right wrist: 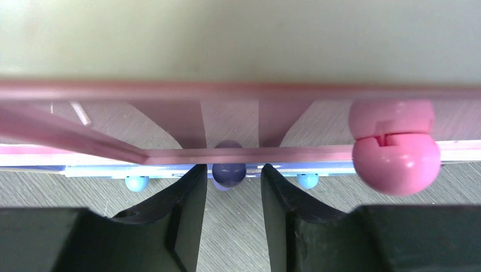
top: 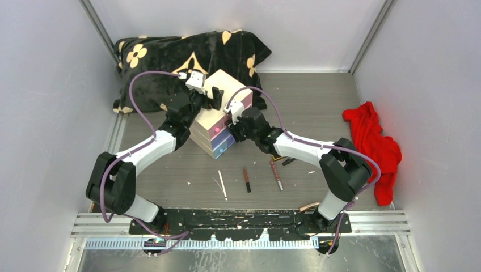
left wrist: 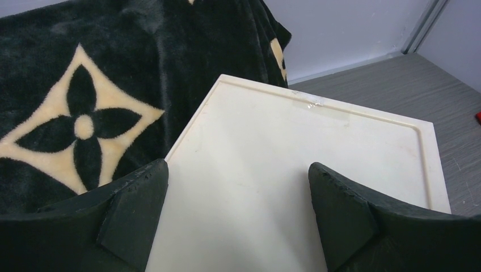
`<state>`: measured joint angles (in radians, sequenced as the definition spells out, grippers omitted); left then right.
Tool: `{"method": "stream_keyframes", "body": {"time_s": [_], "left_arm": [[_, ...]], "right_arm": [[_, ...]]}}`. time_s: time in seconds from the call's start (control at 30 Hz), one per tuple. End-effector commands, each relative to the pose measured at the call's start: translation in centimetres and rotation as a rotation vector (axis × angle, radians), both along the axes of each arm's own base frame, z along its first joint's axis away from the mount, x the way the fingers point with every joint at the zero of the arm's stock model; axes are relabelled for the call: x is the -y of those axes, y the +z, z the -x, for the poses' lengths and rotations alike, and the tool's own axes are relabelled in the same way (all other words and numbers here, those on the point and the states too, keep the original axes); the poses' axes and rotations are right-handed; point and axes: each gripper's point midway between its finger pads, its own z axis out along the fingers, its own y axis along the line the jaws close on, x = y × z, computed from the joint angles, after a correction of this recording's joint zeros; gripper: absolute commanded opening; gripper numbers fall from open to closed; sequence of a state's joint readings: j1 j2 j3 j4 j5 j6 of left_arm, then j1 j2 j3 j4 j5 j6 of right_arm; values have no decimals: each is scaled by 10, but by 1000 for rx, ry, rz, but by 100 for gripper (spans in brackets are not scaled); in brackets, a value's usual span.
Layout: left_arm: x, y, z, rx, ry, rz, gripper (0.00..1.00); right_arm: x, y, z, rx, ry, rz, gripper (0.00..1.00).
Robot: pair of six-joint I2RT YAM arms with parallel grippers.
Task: Organize the makeup
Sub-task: Open the drawer in the storage box.
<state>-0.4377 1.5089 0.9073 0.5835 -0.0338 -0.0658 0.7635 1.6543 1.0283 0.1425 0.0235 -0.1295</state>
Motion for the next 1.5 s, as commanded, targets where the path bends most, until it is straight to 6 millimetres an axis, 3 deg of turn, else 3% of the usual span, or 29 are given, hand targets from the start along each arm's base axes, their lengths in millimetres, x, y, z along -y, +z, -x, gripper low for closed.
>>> {"method": "stream_keyframes", "body": {"time_s": [0.0,0.17,0.33,0.4,0.77,1.13,1.47], "left_arm": [[-38,-180,50,-577,116,-153,94],[-39,-180,50,-577,117,-154,94],[-39,-179,51,-575,118,-155,94],[-40,-178,51,-575,121,-156,94],[-42,-177,50,-571,133,-159,94],[-43,-179,50,-575,137,-164,94],[-43,-181,50,-579,137,-167,94]], "right_arm": [[-11,37,-19,109,-22,-100,42],[-13,46,-19,120,-17,-125,32],[-14,39,-19,79,-12,-112,6],[-13,35,-16,55,-7,-105,2],[31,24,15,5,-77,-50,1],[66,11,33,-17,-149,-2,1],[95,-1,66,-71,-192,-19,1]]}}
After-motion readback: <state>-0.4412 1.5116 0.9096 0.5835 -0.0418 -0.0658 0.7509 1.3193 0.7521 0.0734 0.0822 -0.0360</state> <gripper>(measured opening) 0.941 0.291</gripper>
